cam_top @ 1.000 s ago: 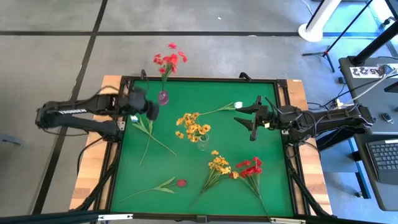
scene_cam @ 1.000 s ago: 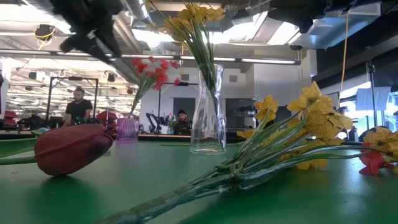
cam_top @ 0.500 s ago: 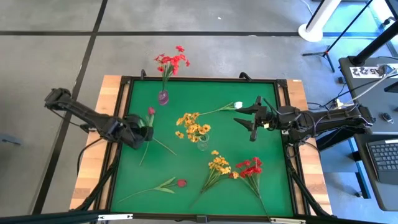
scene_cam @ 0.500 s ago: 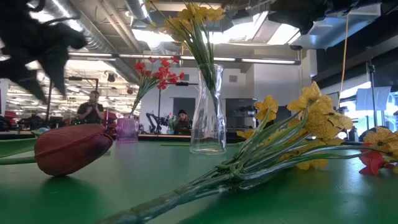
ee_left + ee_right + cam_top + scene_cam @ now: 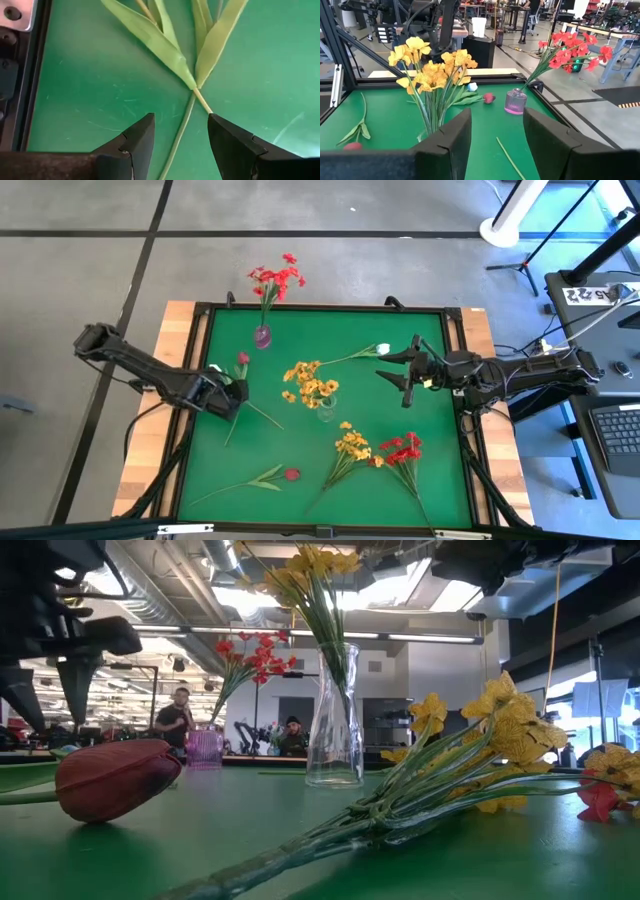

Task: Sort flowers into vase by color
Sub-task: Put the left white flower into the transparent vase

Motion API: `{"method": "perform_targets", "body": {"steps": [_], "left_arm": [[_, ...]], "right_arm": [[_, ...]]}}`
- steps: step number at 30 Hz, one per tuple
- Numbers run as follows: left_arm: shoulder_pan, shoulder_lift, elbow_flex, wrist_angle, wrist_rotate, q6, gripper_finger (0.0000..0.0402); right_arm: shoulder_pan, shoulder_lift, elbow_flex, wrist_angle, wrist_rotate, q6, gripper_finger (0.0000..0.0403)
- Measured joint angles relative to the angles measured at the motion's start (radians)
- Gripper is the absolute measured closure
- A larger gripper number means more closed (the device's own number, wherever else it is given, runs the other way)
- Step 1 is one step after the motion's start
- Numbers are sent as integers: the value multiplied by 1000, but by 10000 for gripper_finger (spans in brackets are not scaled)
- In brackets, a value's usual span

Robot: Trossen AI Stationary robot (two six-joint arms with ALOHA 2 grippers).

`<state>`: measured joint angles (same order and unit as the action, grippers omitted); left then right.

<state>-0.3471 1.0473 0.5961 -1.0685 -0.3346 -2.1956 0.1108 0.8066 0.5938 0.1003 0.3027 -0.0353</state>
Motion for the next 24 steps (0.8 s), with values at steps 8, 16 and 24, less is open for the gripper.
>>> {"method": "perform_targets", "body": {"steps": [8,16,24], "left_arm": [[163,58,0,4,7,21,225],[311,132,0,21,76,75,225],[442,216,0,68,81,137,227]], "right_arm": [[0,0,0,2,0,-17,226],[0,0,0,-17,-34,-22,226],[1,1,0,-36,-34,-22,226]]}}
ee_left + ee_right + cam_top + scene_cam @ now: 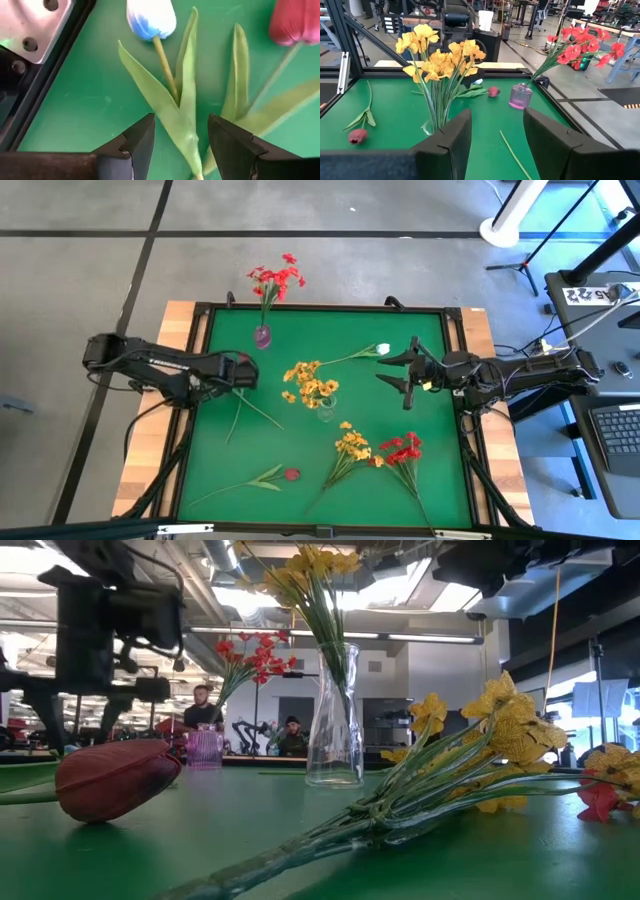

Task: Sort flowers into vase by color
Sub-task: Put the left white flower into the transparent vase

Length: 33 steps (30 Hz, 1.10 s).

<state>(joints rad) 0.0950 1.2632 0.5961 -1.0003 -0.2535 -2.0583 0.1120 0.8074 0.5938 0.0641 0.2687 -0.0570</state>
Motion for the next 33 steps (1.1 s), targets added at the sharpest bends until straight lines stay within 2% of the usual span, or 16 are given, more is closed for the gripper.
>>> {"method": "perform_targets", "body": {"steps": [4,10,12,14,18,23,29,33], "left_arm": [[37,54,0,2,43,35,250],[56,116,0,6,51,71,332],[60,119,0,37,15,106,367],[57,118,1,70,-62,128,389],[52,118,19,99,-150,138,395],[43,117,120,84,-207,231,398],[-10,95,342,-66,-326,306,400],[-78,78,526,-196,-458,338,400]], "right_arm": [[0,0,0,-16,0,5,226],[0,0,0,-16,0,21,226],[0,0,0,-16,0,24,226],[0,0,0,-16,0,24,226],[0,0,0,-15,0,26,226],[-1,0,0,-14,0,26,226],[-1,0,0,-13,0,26,226],[-1,0,0,-10,0,26,226]]}}
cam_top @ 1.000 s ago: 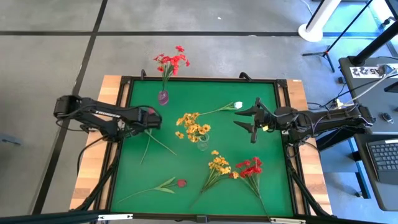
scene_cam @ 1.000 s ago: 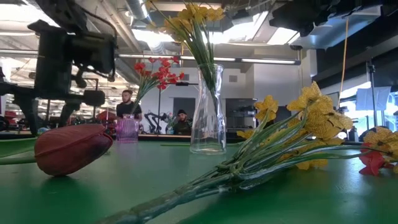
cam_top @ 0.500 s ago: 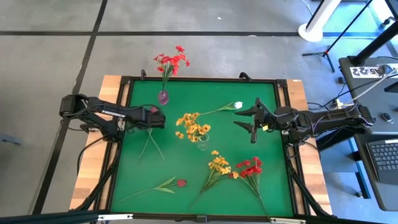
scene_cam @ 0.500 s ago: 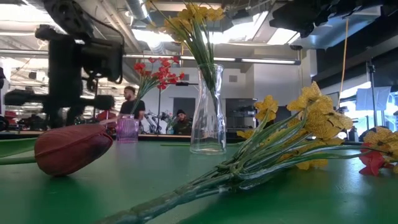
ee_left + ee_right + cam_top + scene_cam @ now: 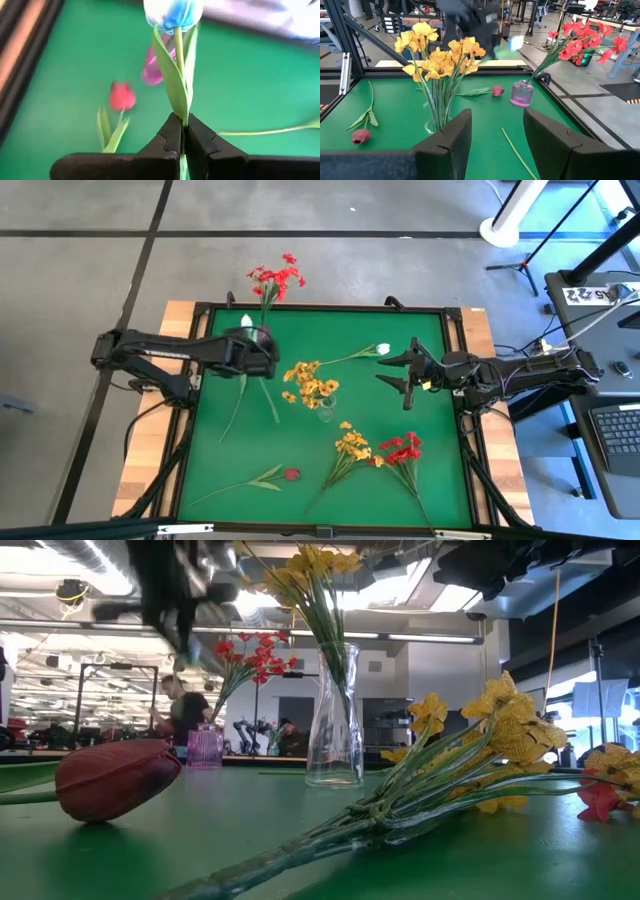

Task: Sort flowers into vase by color
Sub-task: Put the left white flower into the transparent vase

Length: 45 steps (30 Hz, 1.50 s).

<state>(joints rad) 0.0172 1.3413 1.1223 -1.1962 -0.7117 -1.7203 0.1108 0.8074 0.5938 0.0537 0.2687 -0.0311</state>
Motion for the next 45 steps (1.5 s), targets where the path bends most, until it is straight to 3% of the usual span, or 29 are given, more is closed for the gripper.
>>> {"method": "perform_targets", "body": {"steps": [4,8,11,14,17,21,24,29,31,38,45], "left_arm": [[-87,-13,191,-113,-173,48,401],[-180,-17,356,-101,-382,235,401],[-249,-20,425,53,-518,491,401],[-303,-18,434,315,-558,829,401],[-330,-12,434,569,-516,1123,401],[-344,2,434,841,-391,1408,401],[-346,6,434,990,-320,1570,401],[-344,5,434,1130,-292,1745,401],[-338,6,434,1164,-269,1781,401],[-283,20,434,1195,-3,1776,401],[-236,83,434,1238,129,1756,401]], "right_arm": [[0,0,0,3,0,0,226],[0,0,0,28,0,1,226],[0,0,0,111,-14,32,226],[0,15,0,231,-70,57,226],[0,39,2,332,-162,54,226],[0,84,51,369,-219,53,226],[0,126,103,369,-235,53,226],[0,197,183,372,-236,49,226],[0,223,207,367,-237,44,226],[0,318,295,367,-257,27,226],[0,406,386,365,-273,-2,226]]}}
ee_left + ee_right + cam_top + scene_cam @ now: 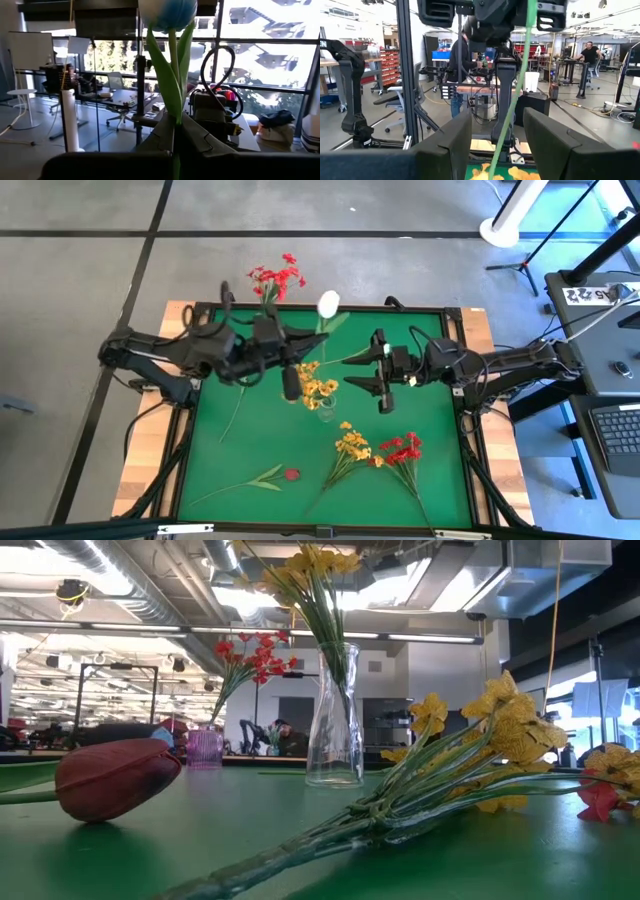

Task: Sort flowers into vase by color
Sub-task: Put the left white flower into the transparent vase

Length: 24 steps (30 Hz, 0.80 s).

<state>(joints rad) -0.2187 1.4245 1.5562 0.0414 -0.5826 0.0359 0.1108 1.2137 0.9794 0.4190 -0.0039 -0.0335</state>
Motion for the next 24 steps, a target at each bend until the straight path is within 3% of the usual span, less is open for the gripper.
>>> {"method": "perform_targets", "body": {"steps": [17,20,24], "left_arm": [[15,91,-1,45,142,-36,401],[7,91,-1,42,142,-36,401],[7,91,-1,42,142,-34,401]], "right_arm": [[0,42,49,-4,20,-2,230],[0,42,49,-10,20,-2,253],[0,42,49,-10,20,-2,316]]}}
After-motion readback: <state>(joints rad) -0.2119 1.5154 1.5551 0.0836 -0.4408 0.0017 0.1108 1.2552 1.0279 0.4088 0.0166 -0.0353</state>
